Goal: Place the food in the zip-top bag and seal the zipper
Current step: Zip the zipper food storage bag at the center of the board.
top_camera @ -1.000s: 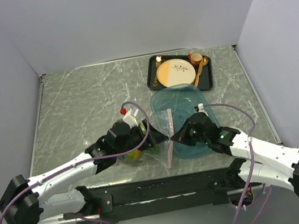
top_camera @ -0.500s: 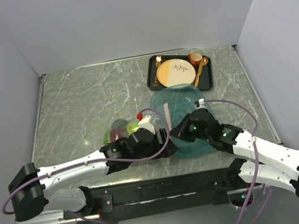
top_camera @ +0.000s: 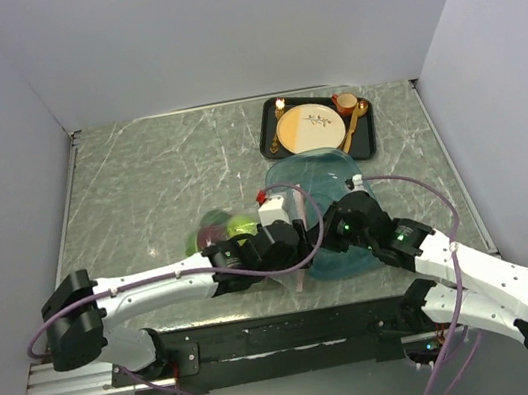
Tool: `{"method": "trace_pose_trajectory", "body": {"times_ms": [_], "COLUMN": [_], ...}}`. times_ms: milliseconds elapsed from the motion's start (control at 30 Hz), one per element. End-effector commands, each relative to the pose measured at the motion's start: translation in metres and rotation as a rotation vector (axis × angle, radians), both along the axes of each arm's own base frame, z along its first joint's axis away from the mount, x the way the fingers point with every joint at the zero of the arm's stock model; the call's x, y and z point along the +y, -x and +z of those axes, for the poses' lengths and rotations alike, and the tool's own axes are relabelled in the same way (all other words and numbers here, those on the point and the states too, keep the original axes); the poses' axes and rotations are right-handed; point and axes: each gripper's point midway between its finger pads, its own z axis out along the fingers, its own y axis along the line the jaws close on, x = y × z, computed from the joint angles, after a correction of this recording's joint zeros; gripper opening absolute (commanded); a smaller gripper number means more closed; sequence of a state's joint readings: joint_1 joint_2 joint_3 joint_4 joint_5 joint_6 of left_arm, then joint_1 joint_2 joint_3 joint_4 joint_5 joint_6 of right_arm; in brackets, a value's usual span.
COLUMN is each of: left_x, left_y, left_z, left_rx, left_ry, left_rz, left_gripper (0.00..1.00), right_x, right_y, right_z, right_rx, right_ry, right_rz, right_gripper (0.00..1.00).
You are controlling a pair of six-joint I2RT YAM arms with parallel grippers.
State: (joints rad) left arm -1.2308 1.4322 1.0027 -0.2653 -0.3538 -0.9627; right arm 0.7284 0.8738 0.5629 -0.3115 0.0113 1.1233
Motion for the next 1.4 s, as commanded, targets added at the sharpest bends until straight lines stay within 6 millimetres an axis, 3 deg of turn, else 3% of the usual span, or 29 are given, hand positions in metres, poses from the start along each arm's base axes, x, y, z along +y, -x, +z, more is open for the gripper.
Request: {"method": "trace_pose_trajectory", "body": {"times_ms": [0,200,433,633,700,767,1167,1367], "left_x": [-0.012,-0.009,-0.011,-0.015,-0.013,-0.011,0.009,0.015], "left_y": [0.006,0.013,0.007,0.013,0.014,0.015,0.033,0.037], "left_z": [0.014,0.002,0.002,0.007,0.006,0.006,-0.021,-0.022], "left_rx": [-0.051,-0.038,-0.059,-0.071,-0.07,-0.062,0.009,0.017], "left_ry": [-0.008,-0.064,-0.114,-0.101,-0.102,-0.091,-0.077,-0.063], "left_rz": [-0.018,0.003,0.047,0.045,0.047,0.055,0.026,0.024], "left_gripper": [0.58,0.46,0.31,0.18,0.06,0.01,0.01,0.01], "right_x": [0.003,0.004,0.005,0.002,0.002,0.003,0.007,0.011], "right_y": [-0.012,-0.013,-0.011,-0.01,-0.01,-0.011,-0.028,-0.038], "right_z": [0.031,0.04,0.042,0.041,0.04,0.04,0.049,0.053], "right_rx": [-0.075,-0.092,-0.095,-0.093,-0.093,-0.093,-0.126,-0.135], "right_ry": [-0.026,-0.038,-0.043,-0.033,-0.033,-0.031,-0.019,-0.014], "right_rz": [-0.013,-0.01,-0.002,-0.003,-0.003,-0.004,-0.028,-0.036], "right_gripper": [0.0,0.0,0.0,0.0,0.0,0.0,0.0,0.0]}}
